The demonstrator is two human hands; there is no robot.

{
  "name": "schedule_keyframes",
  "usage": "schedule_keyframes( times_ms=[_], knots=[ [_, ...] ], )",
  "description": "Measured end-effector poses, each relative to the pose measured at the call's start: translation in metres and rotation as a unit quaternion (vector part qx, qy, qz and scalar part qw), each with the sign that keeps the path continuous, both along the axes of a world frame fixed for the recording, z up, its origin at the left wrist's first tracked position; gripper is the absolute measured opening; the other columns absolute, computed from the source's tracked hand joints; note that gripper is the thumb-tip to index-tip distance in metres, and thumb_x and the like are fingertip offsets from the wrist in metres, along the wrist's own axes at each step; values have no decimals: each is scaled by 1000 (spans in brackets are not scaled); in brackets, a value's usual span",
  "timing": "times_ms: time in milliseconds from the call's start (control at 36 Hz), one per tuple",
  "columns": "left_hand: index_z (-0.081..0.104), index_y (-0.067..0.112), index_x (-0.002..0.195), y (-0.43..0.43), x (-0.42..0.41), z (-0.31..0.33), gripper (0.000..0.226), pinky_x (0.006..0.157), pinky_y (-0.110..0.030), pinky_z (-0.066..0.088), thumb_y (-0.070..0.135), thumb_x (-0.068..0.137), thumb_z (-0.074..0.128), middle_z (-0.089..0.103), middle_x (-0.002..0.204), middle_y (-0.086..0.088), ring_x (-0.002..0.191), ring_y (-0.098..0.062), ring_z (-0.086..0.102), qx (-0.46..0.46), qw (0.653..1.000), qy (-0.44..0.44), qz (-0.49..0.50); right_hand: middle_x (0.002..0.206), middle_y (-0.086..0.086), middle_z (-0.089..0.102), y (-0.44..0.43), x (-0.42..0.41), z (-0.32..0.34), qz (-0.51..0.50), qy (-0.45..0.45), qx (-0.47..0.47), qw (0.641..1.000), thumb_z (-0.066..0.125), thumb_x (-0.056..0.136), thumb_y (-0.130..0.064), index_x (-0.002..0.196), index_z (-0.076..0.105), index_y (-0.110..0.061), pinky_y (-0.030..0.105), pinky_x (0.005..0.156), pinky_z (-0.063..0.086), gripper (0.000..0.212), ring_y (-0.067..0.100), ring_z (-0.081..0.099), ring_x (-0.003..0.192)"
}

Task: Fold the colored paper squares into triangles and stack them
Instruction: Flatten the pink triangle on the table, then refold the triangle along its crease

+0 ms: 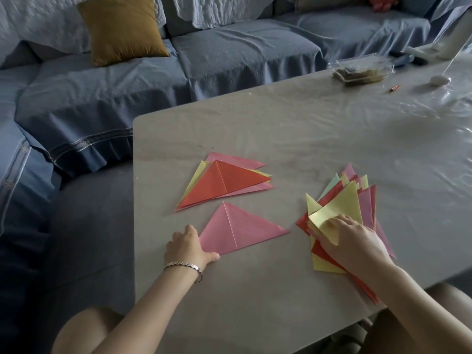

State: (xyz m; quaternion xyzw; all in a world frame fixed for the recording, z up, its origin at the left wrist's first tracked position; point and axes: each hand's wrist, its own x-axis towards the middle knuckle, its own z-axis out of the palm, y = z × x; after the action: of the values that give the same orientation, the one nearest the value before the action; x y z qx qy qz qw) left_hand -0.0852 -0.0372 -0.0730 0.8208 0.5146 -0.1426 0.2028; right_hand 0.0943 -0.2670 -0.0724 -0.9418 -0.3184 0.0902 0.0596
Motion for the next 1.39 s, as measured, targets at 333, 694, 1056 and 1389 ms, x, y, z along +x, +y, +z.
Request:
schedule_keyframes(
  times_ms=[333, 694, 1056, 1389],
  knots=[
    [43, 11, 73, 9, 6, 21, 26, 62, -35, 36, 25, 95, 45, 60, 82, -20, 83, -38, 56, 62, 973, -221, -31, 88, -5, 62, 0, -2, 1, -67, 46, 59, 995, 32, 99, -35, 103, 64, -17, 29, 71, 55, 37, 14, 62, 76],
    [34, 12, 132, 56, 43, 8, 51, 91, -41, 37, 32, 89, 54, 43, 127, -16, 116, -35, 41, 220, 968, -91, -77, 117, 2, 49, 28, -8, 3, -140, 30, -1, 990, 37, 93, -50, 122, 54, -22, 33, 83, 38, 44, 24, 44, 112],
    [65, 14, 93, -19, 11, -3, 10, 80, -16, 41, 14, 84, 61, 63, 92, 1, 89, -13, 58, 9, 939, -319, -127, 93, 1, 59, 24, -6, 17, -131, 49, 40, 989, 37, 97, -33, 95, 67, -20, 27, 58, 39, 33, 20, 48, 77],
    [57, 18, 99, -66, 24, 21, 10, 70, -33, 51, 23, 92, 52, 65, 94, -2, 79, -19, 66, -450, 803, -386, 66, 104, -6, 67, 47, -80, 22, 134, 46, 219, 965, 56, 89, -23, 104, 68, -21, 33, 69, 55, 19, 16, 64, 89]
  ],
)
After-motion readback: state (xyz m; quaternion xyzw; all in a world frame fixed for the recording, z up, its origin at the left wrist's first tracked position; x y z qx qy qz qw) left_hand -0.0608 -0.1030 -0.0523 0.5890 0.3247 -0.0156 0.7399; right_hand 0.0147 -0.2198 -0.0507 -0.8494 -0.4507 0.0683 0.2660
